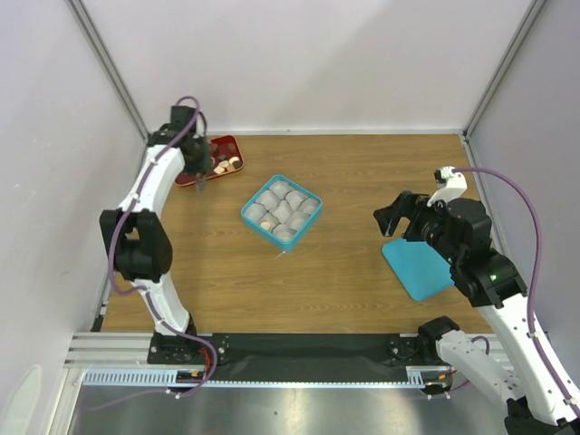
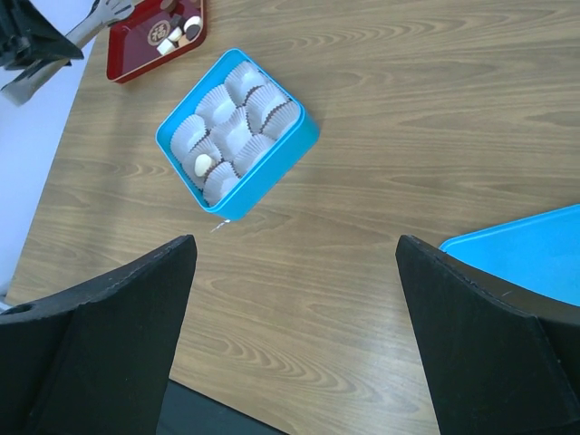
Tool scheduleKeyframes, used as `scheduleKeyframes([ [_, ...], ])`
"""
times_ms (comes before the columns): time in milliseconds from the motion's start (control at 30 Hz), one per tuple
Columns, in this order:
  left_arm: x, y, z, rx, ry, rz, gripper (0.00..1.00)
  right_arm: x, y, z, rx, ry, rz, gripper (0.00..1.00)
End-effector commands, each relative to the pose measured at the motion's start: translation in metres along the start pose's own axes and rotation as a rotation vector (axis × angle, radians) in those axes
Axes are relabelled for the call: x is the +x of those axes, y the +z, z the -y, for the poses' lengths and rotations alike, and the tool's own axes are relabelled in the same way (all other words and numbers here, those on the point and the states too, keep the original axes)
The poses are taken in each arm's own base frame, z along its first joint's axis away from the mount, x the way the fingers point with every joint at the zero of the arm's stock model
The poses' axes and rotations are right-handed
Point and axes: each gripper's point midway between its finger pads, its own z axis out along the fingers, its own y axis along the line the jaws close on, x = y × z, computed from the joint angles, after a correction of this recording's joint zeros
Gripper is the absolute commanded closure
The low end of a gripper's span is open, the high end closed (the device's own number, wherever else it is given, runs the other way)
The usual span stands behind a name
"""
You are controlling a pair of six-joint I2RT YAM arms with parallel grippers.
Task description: Pack the chocolate
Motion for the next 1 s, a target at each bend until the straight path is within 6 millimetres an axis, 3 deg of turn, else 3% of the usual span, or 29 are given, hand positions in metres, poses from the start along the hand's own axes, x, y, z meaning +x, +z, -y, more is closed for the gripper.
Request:
scheduleKeyframes([
  [0,0.022,-0.054,0.045,0.098,0.122,0.032,0.69,-0.018,-0.010,0.001,0.016,-0.023,0.061,0.00],
  [33,0.023,-0.075,0.052,0.121,0.134,0.068,0.69,-0.018,-0.011,0.000,0.013,-0.022,0.060,0.00],
  [67,0.041,-0.079,0.067,0.145,0.176,0.052,0.68,-0.017,-0.010,0.000,0.011,-0.023,0.057,0.00],
  [233,0.081,-0.120,0.094,0.186,0.273,0.040,0.68,-0.015,-0.010,-0.001,0.001,-0.022,0.054,0.00],
  [400,0.115,-0.144,0.092,0.220,0.286,0.032,0.67,-0.012,-0.008,0.000,0.000,-0.015,0.051,0.00],
  [567,0.150,-0.139,0.077,0.218,0.296,-0.027,0.67,-0.009,-0.007,-0.004,-0.021,-0.016,0.034,0.00],
  [767,0.158,-0.137,0.081,0.260,0.303,-0.024,0.65,-0.007,-0.006,-0.003,-0.020,-0.014,0.032,0.00],
  [967,0.166,-0.119,0.084,0.239,0.319,-0.077,0.65,-0.007,-0.007,-0.002,-0.012,-0.010,0.032,0.00],
])
